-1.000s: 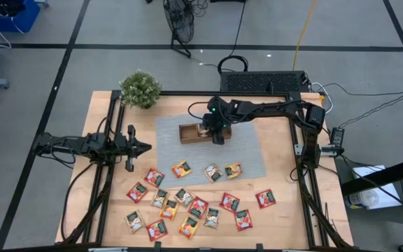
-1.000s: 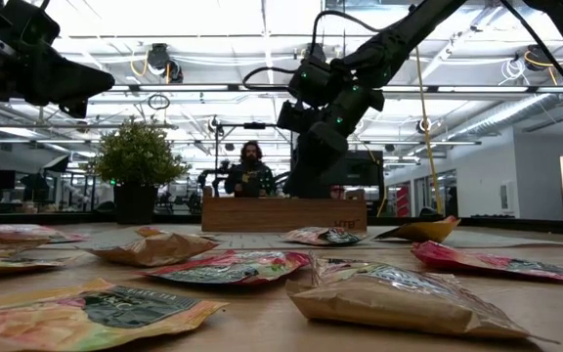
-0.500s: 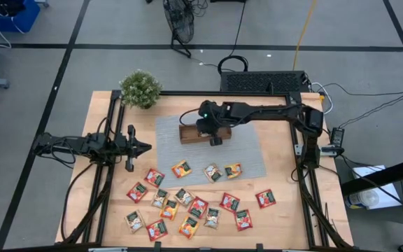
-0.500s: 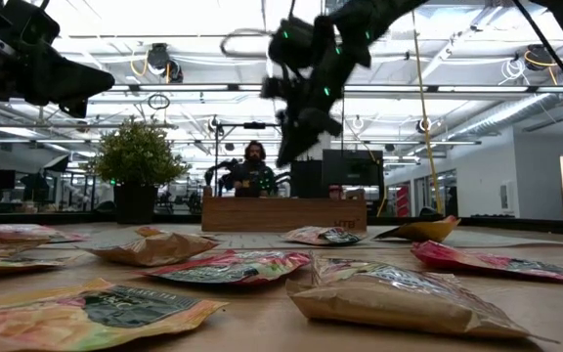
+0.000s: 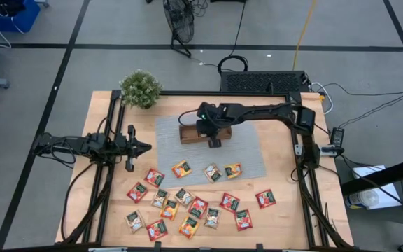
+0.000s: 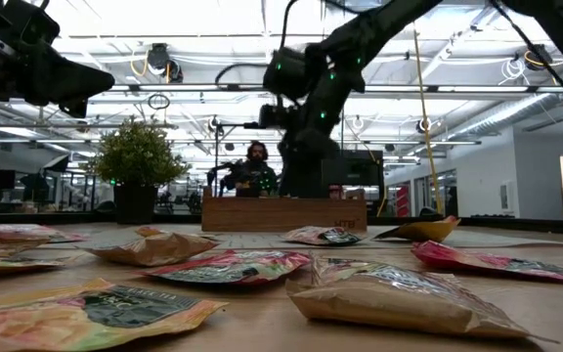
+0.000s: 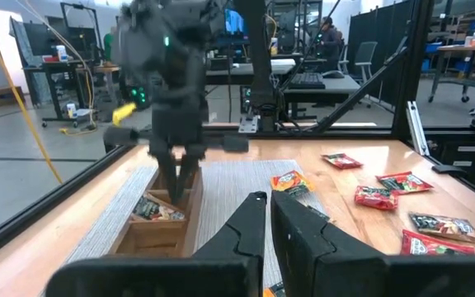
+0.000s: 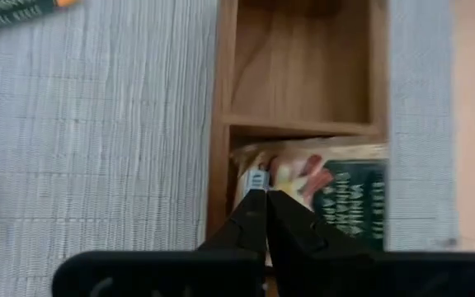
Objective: Pick & Place Tea
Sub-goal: Put the brown tea bag into the middle section of the wooden organizer
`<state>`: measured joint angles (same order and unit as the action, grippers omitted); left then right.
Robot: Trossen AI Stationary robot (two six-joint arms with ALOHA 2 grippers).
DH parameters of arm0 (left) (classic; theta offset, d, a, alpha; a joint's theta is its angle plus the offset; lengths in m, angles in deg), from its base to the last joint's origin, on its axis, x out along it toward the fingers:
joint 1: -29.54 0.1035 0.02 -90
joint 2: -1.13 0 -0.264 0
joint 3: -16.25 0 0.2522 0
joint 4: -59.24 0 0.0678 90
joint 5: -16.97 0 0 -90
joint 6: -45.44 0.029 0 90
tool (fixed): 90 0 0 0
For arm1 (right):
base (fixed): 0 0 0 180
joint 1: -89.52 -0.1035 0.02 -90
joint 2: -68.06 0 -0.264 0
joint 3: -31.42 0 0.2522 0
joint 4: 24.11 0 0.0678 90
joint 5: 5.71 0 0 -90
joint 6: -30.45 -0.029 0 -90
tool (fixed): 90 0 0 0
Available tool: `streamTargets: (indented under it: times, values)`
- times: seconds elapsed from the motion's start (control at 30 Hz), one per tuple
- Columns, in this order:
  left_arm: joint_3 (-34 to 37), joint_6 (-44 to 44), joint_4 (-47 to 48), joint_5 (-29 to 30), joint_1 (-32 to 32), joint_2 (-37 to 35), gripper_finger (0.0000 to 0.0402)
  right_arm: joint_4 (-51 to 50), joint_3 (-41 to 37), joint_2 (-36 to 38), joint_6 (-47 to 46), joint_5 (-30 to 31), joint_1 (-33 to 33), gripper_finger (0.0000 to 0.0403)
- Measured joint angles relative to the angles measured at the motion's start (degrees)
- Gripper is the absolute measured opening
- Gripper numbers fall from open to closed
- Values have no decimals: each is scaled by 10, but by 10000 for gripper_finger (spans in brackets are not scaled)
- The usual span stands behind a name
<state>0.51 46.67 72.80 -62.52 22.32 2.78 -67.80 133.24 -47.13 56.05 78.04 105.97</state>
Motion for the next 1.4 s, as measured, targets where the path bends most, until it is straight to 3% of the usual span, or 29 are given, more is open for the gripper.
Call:
streamTargets:
  times: [0.27, 0.97, 1.4]
  values:
    - [0, 0, 0, 0, 0, 0, 31, 4, -1, -28, -11, -30, 0, 0]
    - [0, 0, 1, 0, 0, 0, 31, -4, 0, -65, -53, -7, -3, 0]
    - [0, 0, 0, 0, 0, 0, 31, 63, -4, -42, -46, 213, -56, 0]
